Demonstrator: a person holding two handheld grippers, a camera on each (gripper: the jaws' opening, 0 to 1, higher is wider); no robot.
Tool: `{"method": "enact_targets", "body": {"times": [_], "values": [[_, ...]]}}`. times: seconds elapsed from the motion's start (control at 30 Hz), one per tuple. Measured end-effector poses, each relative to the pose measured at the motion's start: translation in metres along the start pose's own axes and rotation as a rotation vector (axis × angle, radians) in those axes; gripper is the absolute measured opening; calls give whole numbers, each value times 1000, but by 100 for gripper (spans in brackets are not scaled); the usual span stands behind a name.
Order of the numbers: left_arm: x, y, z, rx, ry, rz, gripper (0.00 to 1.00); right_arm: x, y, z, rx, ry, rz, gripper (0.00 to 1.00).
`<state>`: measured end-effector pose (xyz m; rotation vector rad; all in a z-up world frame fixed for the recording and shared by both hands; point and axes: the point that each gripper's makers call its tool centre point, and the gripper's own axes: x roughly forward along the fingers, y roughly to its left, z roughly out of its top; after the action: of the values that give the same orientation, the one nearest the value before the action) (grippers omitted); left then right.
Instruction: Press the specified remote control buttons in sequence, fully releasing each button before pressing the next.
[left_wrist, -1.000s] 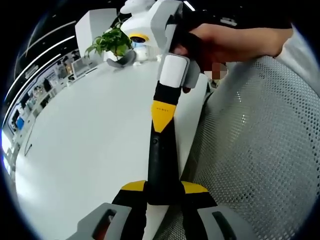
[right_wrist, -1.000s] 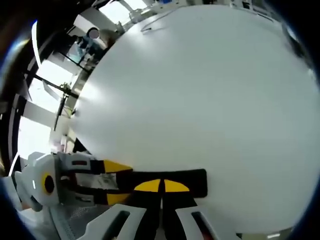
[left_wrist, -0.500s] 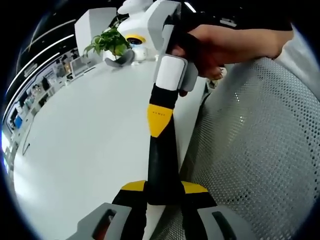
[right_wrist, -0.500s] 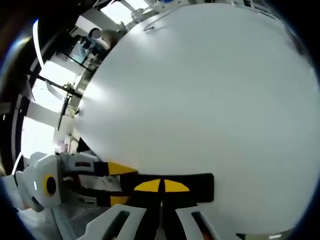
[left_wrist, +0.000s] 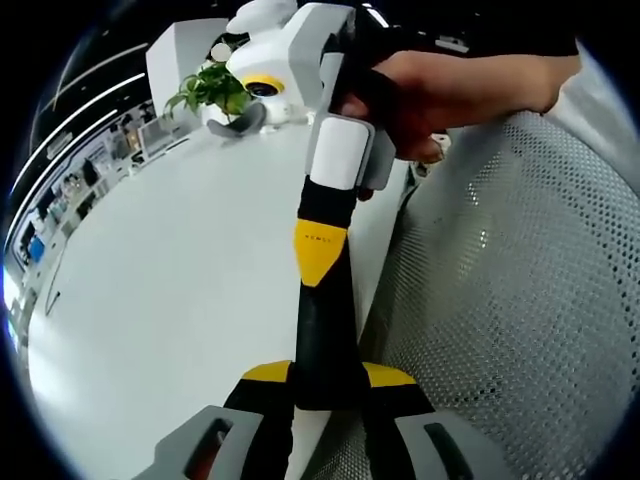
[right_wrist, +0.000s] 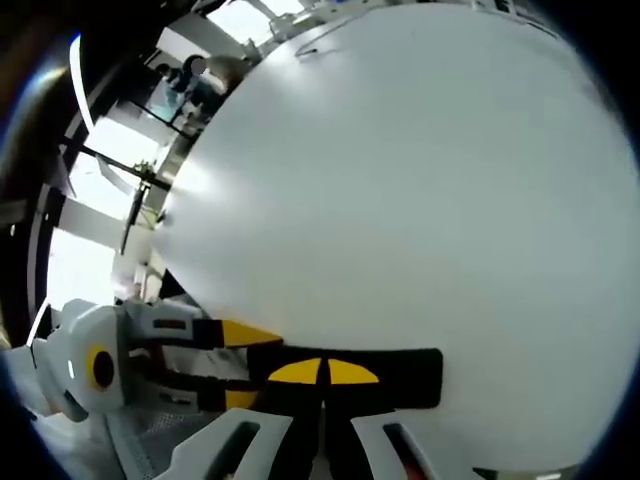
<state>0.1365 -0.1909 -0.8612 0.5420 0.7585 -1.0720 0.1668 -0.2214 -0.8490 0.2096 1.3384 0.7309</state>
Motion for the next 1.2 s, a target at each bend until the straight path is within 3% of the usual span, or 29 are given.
{"method": "enact_targets", "body": {"times": [0.3,1.2], "values": [[0,0,0,-8,-5,-1,25,-1,-6,6,0,-53,-26,0],[0,1,1,-4,-10,-2,25,3,-3,7,-43,-70,-30,0]]}}
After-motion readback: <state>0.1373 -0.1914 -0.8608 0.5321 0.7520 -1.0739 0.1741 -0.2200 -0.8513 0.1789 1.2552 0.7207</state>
